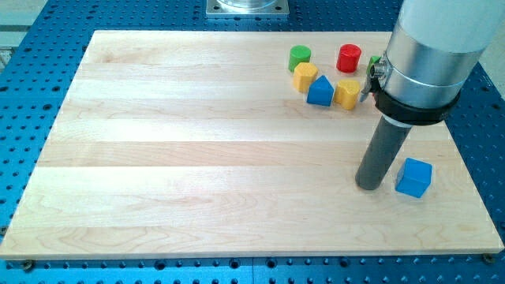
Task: Move the cube diagonally to the triangle
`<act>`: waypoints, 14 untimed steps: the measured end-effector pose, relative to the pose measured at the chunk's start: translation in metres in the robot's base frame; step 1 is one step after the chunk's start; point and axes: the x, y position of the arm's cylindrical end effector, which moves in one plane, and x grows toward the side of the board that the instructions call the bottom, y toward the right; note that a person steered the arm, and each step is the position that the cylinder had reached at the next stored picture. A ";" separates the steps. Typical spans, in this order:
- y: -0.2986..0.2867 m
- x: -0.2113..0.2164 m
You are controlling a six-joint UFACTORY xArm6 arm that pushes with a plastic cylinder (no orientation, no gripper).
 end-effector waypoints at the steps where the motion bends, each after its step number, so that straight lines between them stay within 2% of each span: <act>1: 0.000 0.000; 2: -0.001 0.000; 3: -0.004 0.025; 4: 0.002 0.075; 5: 0.077 0.071; 7: 0.068 0.021; 8: 0.068 0.023; 9: 0.077 0.078; 10: 0.049 0.019; 11: 0.044 -0.050; 12: 0.017 -0.051; 13: 0.014 -0.067; 14: 0.020 -0.048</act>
